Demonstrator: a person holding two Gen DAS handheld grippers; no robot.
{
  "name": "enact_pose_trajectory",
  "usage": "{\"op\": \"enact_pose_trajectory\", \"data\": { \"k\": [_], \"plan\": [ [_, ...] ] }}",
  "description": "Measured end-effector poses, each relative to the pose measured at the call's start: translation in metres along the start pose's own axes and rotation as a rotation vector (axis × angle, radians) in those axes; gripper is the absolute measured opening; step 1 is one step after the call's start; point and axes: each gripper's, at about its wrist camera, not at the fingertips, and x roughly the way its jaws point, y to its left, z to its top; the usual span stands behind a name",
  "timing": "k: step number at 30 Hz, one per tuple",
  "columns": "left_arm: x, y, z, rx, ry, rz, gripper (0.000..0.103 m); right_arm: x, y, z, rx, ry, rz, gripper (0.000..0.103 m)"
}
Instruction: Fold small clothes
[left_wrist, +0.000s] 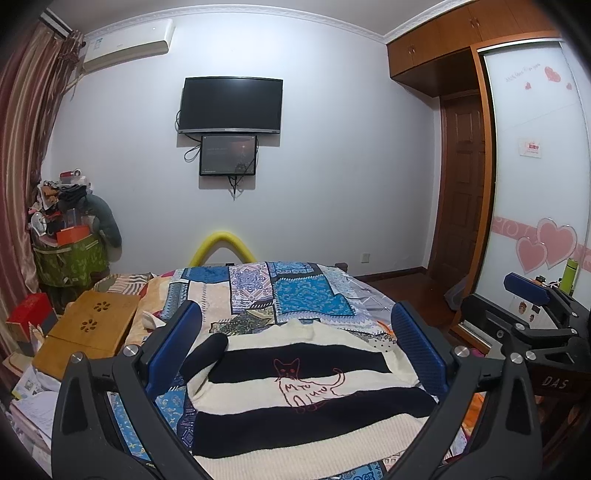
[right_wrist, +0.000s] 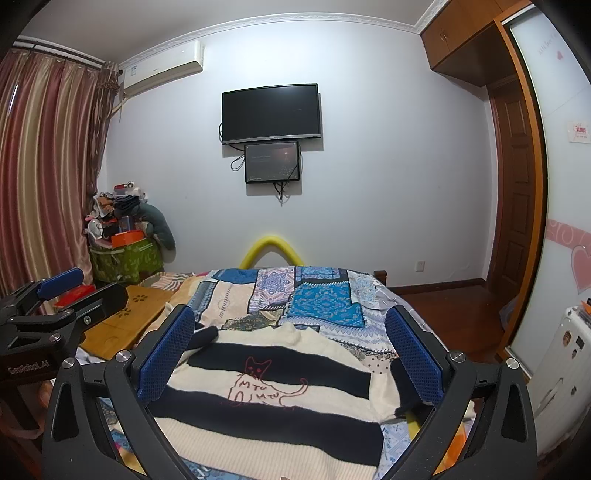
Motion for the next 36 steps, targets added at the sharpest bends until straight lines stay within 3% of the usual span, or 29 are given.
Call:
{"op": "enact_pose_trajectory", "data": {
  "k": [36],
  "plan": [
    [0.0038, -0.0001, -0.0007, -0.004, 0.004, 0.013, 0.103, 0.0005, 0.0024, 0.0001, -0.001, 0.003, 0.000, 0.103]
  ]
}}
